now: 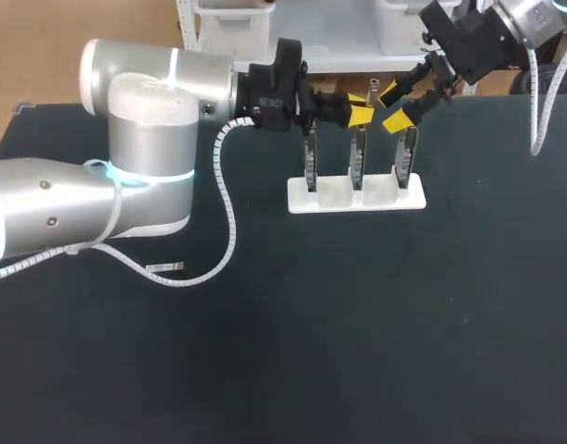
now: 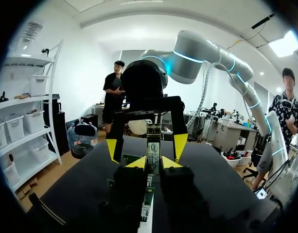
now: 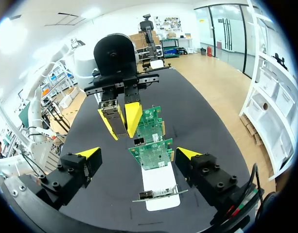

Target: Pick up the optical module with the left hand, and insert it into the network port with the right hand.

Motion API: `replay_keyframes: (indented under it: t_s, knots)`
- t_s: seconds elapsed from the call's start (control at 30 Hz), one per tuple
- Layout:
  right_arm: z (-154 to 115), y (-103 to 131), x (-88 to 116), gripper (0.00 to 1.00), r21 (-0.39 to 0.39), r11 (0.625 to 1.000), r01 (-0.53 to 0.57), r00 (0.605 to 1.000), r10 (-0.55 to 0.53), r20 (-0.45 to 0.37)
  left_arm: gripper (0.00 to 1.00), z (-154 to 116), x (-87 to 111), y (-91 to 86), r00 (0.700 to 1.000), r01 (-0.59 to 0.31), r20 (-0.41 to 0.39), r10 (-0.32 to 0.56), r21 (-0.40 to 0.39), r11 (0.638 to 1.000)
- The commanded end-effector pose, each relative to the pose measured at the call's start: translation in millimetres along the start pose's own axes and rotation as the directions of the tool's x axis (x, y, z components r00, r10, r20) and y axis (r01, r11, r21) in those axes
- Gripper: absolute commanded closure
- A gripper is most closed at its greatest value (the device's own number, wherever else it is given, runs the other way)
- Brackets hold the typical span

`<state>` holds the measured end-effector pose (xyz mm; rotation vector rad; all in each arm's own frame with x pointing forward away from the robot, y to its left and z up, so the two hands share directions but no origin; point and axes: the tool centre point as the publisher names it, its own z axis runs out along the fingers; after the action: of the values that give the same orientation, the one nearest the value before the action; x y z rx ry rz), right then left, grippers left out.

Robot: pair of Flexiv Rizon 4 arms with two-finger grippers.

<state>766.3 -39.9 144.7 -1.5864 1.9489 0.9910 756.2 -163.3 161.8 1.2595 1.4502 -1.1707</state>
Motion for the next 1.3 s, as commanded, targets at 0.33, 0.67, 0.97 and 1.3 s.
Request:
replay_keyframes:
  t_s: [0.33, 0.67, 0.97, 1.3]
  knots:
    - [0.2, 2.1, 0.5, 0.0, 0.005, 1.0, 0.001, 1.0, -0.001, 0.001, 1.0, 1.0, 1.0, 3.0, 1.0, 0.008, 0.002, -0.008, 0.0, 1.0]
    - [0.2, 2.1, 0.5, 0.0, 0.005, 1.0, 0.001, 1.0, -0.001, 0.001, 1.0, -0.8, 0.9, 5.3, 1.0, -0.006, 0.006, 0.006, 0.005, 1.0]
    - [0.2, 2.1, 0.5, 0.0, 0.005, 1.0, 0.001, 1.0, -0.001, 0.001, 1.0, -0.8, 0.9, 5.3, 1.0, -0.006, 0.006, 0.006, 0.005, 1.0]
    - [-4.8, 0.7, 2.3, 0.0, 0.039, 0.999, -0.003, 1.0, 0.003, -0.005, 1.0, -0.8, 0.9, 5.3, 1.0, -0.006, 0.006, 0.006, 0.005, 1.0]
